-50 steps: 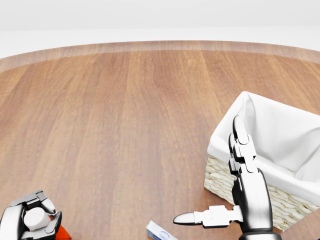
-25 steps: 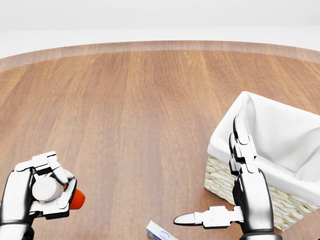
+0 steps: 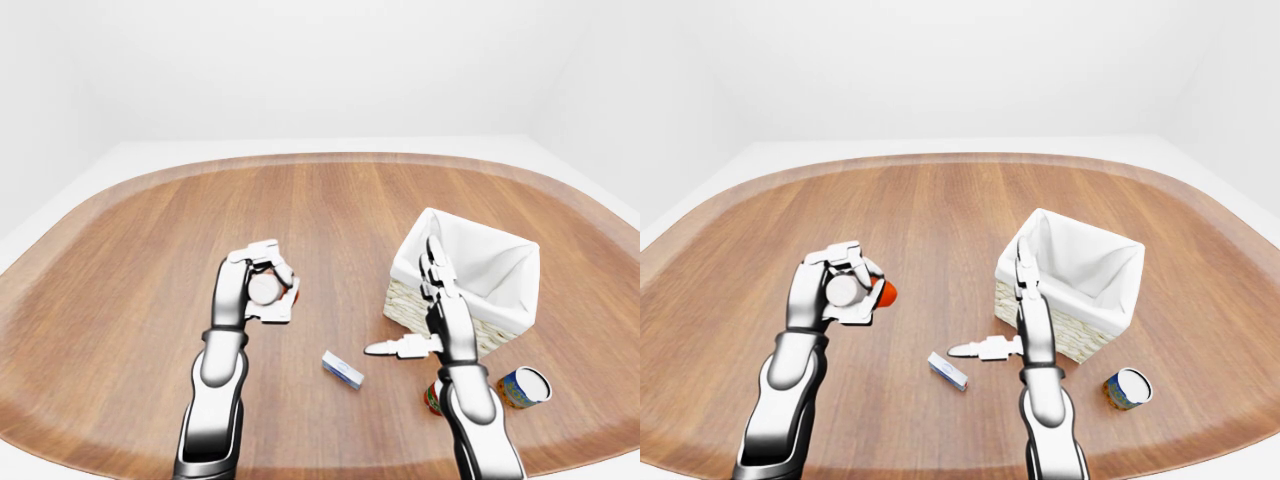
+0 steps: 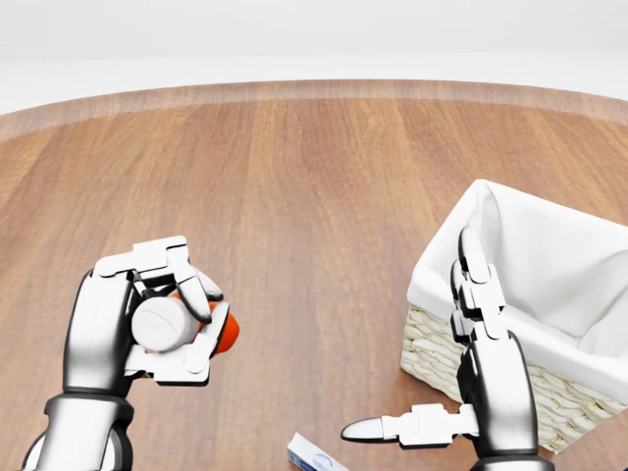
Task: Pick up the ketchup, and put it in the basket.
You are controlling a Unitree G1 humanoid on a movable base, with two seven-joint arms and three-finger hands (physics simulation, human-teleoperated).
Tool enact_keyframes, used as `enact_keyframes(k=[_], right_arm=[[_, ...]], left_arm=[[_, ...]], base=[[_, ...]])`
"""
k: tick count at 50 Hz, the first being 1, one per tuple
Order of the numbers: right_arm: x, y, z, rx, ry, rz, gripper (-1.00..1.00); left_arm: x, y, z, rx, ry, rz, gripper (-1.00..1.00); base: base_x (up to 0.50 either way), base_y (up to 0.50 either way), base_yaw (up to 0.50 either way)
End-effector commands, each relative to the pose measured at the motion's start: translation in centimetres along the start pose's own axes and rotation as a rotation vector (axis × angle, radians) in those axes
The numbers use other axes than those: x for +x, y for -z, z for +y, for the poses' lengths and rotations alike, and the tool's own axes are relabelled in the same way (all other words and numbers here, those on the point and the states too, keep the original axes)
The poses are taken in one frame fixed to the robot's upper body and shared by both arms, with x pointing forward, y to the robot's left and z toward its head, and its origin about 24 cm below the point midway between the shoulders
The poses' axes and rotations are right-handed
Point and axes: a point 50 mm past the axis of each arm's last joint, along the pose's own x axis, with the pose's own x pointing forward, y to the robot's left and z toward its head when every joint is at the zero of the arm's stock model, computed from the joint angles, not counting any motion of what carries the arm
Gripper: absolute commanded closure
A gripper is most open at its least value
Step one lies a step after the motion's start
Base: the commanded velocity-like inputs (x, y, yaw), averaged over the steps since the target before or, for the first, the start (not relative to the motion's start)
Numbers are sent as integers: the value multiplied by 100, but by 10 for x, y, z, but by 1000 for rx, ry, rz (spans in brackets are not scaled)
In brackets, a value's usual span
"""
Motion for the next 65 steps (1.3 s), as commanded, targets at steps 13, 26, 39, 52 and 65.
enact_keyframes(k=[13,26,39,52,65], right_arm=[[-1,-2,-2,-5,11,-8,-100],[-4,-5,-4,-6,17,-16,-100],[-5,-7,-5,-5,18,-20,-100],[-6,-9,-7,-4,25,-25,-100],[-6,-10,-8,-1,27,-28,-100]], left_arm=[[13,-38,-39,-96,64,-159,92],[5,-45,-72,-142,125,-161,92],[-2,-49,-98,-175,181,-154,93],[-13,-53,-118,-203,227,-150,92],[-18,-73,-129,-234,257,-218,92]], base=[[0,0,0],[0,0,0],[0,0,0],[0,0,0],[0,0,0]])
